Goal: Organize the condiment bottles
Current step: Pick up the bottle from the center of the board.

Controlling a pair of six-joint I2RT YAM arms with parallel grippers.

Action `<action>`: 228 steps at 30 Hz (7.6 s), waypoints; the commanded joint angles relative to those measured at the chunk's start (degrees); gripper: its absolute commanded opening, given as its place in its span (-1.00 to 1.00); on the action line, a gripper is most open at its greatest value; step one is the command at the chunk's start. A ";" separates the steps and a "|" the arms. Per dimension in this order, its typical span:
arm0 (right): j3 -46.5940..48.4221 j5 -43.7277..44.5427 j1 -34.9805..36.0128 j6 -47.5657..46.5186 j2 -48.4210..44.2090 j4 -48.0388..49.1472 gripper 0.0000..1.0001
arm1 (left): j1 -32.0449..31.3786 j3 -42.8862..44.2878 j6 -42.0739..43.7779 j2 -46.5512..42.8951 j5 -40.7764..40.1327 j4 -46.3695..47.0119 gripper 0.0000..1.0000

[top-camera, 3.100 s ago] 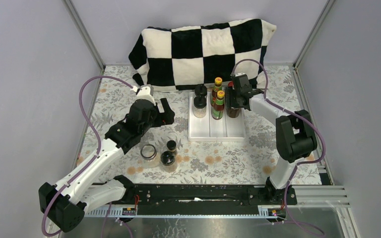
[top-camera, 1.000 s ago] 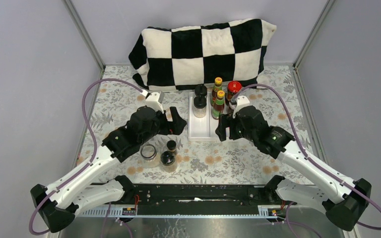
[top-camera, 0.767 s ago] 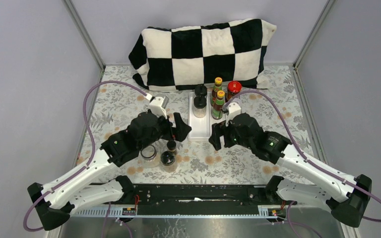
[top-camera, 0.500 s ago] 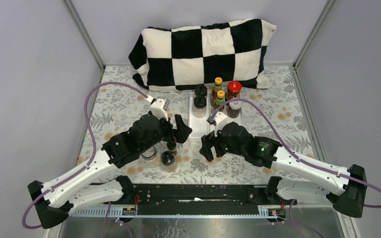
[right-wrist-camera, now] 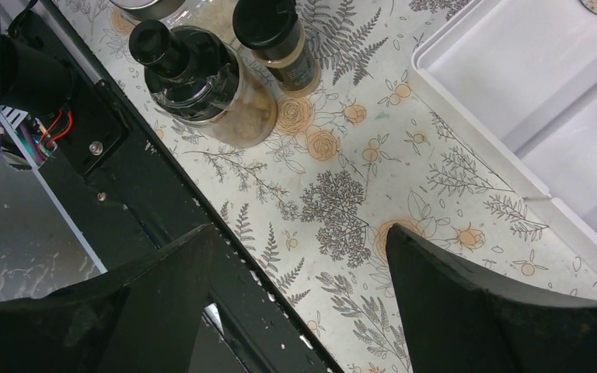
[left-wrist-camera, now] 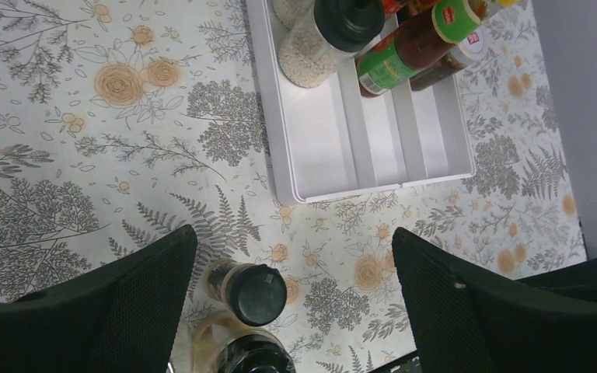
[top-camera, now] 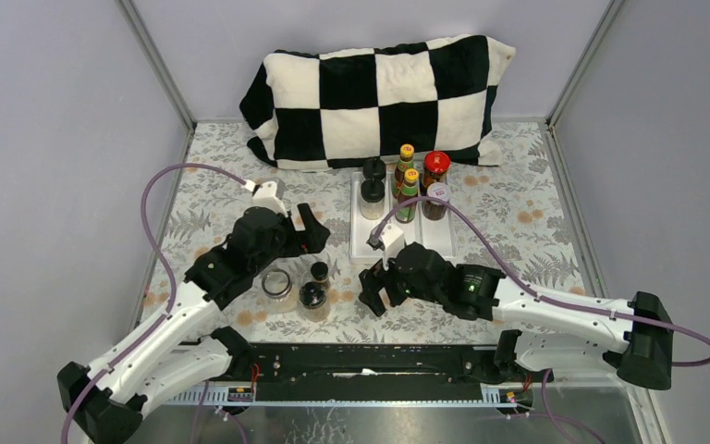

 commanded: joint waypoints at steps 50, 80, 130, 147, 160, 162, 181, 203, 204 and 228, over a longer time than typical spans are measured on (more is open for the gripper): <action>0.12 6.35 4.84 2.13 11.96 11.65 0.74 | 6.01 -4.22 0.40 -11.80 5.73 -3.06 0.97; 6.30 5.76 6.64 1.44 16.10 10.31 0.74 | 8.70 -3.77 0.40 -13.37 7.31 -5.00 0.97; 27.63 14.85 11.79 -0.29 42.44 3.27 0.67 | 11.37 1.10 1.21 -16.13 6.13 -12.56 0.97; 24.60 14.96 11.92 2.91 41.88 1.32 0.62 | 11.37 0.82 1.19 -16.26 6.09 -12.42 0.97; 22.83 17.24 12.40 4.94 41.22 -0.42 0.58 | 11.42 0.73 1.16 -16.23 6.26 -12.34 0.97; 22.92 17.45 12.39 5.06 41.69 -0.19 0.53 | 11.37 0.89 1.11 -16.30 6.20 -12.56 0.97; 21.62 19.88 12.40 5.67 42.57 0.75 0.22 | 11.37 -0.15 0.92 -16.49 6.97 -11.13 0.97; 11.94 30.42 12.32 9.00 27.36 -2.41 0.04 | 11.41 -0.24 1.05 -15.86 7.14 -11.01 0.98; 11.84 31.10 12.32 9.07 26.99 -2.83 0.04 | 11.37 -0.28 1.12 -15.84 7.14 -10.94 0.97; 9.83 35.05 12.32 10.93 7.97 -10.34 0.06 | 11.37 -0.41 1.06 -15.78 7.14 -10.80 0.97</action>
